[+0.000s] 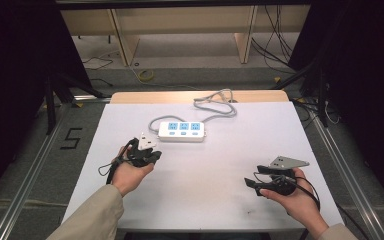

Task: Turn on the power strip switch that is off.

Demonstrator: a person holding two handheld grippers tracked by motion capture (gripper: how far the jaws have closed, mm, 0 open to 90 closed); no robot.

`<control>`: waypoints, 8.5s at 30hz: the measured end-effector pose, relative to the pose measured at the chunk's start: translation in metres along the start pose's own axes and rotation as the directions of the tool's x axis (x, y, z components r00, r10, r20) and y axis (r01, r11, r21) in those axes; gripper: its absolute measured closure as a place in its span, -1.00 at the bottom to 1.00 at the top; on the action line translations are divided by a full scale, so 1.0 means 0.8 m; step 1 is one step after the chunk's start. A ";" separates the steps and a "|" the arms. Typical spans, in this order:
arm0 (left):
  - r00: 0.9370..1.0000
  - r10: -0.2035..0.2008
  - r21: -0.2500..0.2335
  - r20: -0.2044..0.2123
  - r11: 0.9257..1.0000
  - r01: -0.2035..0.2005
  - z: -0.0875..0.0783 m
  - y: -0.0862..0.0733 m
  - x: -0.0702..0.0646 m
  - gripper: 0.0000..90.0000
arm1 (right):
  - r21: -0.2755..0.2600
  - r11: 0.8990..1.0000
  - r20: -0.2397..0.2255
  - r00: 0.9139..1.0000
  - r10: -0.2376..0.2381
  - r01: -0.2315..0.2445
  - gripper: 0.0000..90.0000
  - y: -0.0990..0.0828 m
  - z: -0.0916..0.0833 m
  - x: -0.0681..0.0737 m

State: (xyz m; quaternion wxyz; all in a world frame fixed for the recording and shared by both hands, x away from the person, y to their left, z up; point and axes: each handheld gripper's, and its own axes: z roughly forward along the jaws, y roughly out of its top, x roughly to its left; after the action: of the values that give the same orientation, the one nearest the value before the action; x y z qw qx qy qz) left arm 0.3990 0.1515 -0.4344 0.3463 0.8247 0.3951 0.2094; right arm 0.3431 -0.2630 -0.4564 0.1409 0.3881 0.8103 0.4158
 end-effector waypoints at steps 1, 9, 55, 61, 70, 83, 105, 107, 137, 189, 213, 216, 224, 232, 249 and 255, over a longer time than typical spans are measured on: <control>1.000 -0.002 -0.002 -0.001 1.000 0.002 0.001 0.001 -0.001 1.00 | 0.000 1.000 0.000 1.000 0.000 0.000 -0.31 0.000 0.000 0.000; 1.000 0.008 0.001 0.001 1.000 -0.008 0.006 0.007 -0.003 1.00 | 0.000 1.000 0.000 1.000 0.001 -0.001 -0.31 0.000 0.000 0.000; 1.000 0.024 -0.001 0.006 1.000 -0.024 0.031 0.035 -0.010 1.00 | 0.001 1.000 0.009 1.000 0.003 -0.003 -0.30 -0.003 -0.002 -0.001; 1.000 0.023 -0.006 0.007 1.000 -0.023 0.034 0.039 -0.009 1.00 | 0.001 1.000 0.010 1.000 0.005 -0.005 -0.30 -0.004 -0.003 -0.001; 1.000 0.019 -0.008 0.007 1.000 -0.019 0.038 0.045 -0.007 1.00 | 0.003 1.000 0.014 1.000 0.005 -0.005 -0.30 -0.005 -0.004 -0.001; 1.000 0.024 -0.009 0.007 1.000 -0.024 0.045 0.054 -0.007 1.00 | -0.001 1.000 0.015 1.000 0.004 -0.004 -0.30 -0.005 -0.005 -0.001; 1.000 0.020 -0.005 0.009 1.000 -0.020 0.064 0.069 -0.007 1.00 | 0.001 1.000 0.015 1.000 0.009 -0.009 -0.30 -0.006 -0.006 -0.001; 1.000 0.023 0.000 0.007 1.000 -0.023 0.066 0.070 -0.005 1.00 | 0.001 1.000 0.014 1.000 0.009 -0.009 -0.30 -0.006 -0.006 -0.001; 1.000 0.019 0.023 -0.001 1.000 -0.019 0.086 0.091 -0.001 1.00 | 0.000 1.000 0.013 1.000 0.014 -0.014 -0.30 -0.007 -0.006 -0.001; 0.999 0.007 0.101 -0.038 0.995 -0.004 0.133 0.109 0.013 1.00 | 0.004 1.000 0.011 1.000 0.017 -0.017 -0.30 -0.008 -0.007 -0.003; 0.999 0.012 0.125 -0.043 0.992 -0.006 0.151 0.119 0.011 1.00 | 0.008 1.000 0.010 1.000 0.017 -0.017 -0.30 -0.008 -0.006 -0.003; 0.999 0.013 0.131 -0.040 0.991 -0.008 0.153 0.119 0.010 1.00 | 0.008 1.000 0.010 1.000 0.016 -0.016 -0.30 -0.008 -0.007 -0.003; 0.999 0.011 0.139 -0.039 0.990 -0.006 0.155 0.119 0.010 1.00 | 0.006 1.000 0.009 1.000 0.015 -0.015 -0.30 -0.008 -0.007 -0.003; 0.999 0.011 0.141 -0.038 0.990 -0.006 0.155 0.119 0.010 1.00 | 0.008 1.000 0.009 1.000 0.017 -0.017 -0.30 -0.008 -0.006 -0.003; 0.999 0.001 0.154 -0.042 0.988 0.005 0.158 0.121 0.009 1.00 | 0.010 1.000 0.009 1.000 0.016 -0.016 -0.31 -0.008 -0.006 -0.003; 0.999 0.015 0.175 -0.044 0.984 -0.007 0.159 0.123 0.007 1.00 | 0.010 1.000 0.009 1.000 0.016 -0.016 -0.31 -0.008 -0.006 -0.003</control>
State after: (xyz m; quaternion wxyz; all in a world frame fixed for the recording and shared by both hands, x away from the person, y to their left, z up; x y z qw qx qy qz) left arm 0.5310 0.0601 -0.4470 0.2624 0.8492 0.4150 0.1942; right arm 0.3384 -0.2696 -0.4586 0.1393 0.3972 0.8086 0.4111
